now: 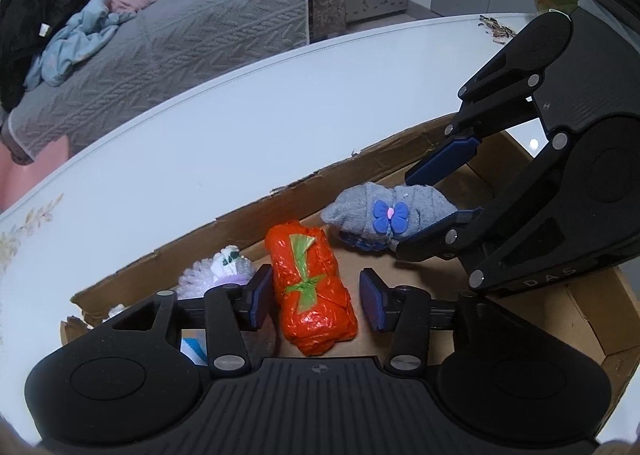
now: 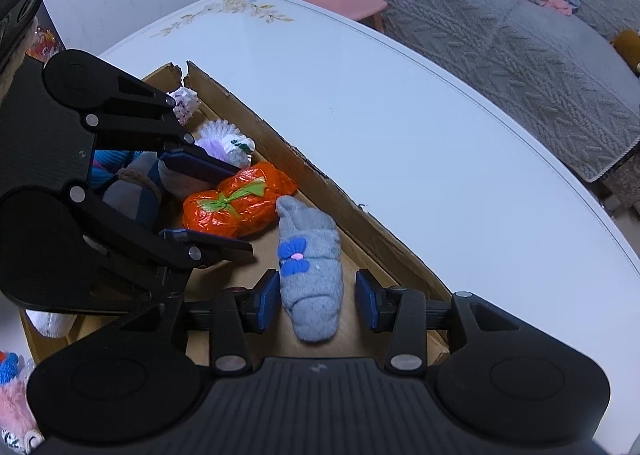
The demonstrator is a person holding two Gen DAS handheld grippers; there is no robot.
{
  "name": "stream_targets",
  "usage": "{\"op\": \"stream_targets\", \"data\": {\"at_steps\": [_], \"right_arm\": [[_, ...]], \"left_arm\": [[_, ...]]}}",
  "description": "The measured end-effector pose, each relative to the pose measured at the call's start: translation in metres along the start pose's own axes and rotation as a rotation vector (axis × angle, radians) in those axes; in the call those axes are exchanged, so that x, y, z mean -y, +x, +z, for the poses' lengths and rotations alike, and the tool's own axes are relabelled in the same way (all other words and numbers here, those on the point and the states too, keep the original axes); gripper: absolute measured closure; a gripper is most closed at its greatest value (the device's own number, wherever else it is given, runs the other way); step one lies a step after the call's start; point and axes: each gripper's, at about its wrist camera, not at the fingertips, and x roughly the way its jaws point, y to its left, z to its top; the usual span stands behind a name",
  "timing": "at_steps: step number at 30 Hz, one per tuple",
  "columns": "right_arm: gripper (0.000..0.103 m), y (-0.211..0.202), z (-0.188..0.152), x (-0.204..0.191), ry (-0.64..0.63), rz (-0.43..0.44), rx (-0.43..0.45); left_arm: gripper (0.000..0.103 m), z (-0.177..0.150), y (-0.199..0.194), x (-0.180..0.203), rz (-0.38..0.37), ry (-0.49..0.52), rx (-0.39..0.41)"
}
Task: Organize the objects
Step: 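Carry both bundles into the tray and open both tools to release them, then grasp the orange wrapped bundle with the left tool while the right grasps the pink sock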
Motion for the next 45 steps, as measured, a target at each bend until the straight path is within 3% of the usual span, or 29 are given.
{"op": "stream_targets", "data": {"at_steps": [11, 16, 21, 26, 31, 34, 39, 45], "right_arm": [[0.061, -0.017, -0.012, -0.012, 0.011, -0.022, -0.012], [0.056, -0.035, -0.031, -0.028, 0.018, -0.047, 0.005], [0.055, -0.045, -0.047, -0.040, 0.031, -0.066, 0.010], [0.054, -0.058, -0.063, -0.062, 0.026, -0.073, 0.007], [0.051, -0.064, -0.075, -0.079, 0.027, -0.066, 0.002], [0.049, -0.071, -0.083, -0.092, 0.026, -0.056, -0.001], [0.045, -0.071, -0.082, -0.097, 0.032, -0.042, -0.006], [0.045, -0.066, -0.085, -0.100, 0.023, -0.032, -0.037]], "left_arm": [[0.042, -0.005, -0.013, 0.008, -0.031, 0.020, 0.007], [0.031, -0.017, -0.047, 0.016, -0.073, 0.011, 0.059], [0.030, -0.039, -0.075, 0.016, -0.087, 0.006, 0.078], [0.030, -0.071, -0.085, 0.019, -0.090, 0.046, 0.006], [0.030, -0.098, -0.085, 0.015, -0.119, -0.034, -0.053], [0.031, -0.111, -0.081, 0.020, -0.128, -0.030, -0.089], [0.030, -0.113, -0.080, 0.014, -0.150, -0.095, -0.111], [0.031, -0.119, -0.083, 0.018, -0.167, -0.063, -0.147]]}}
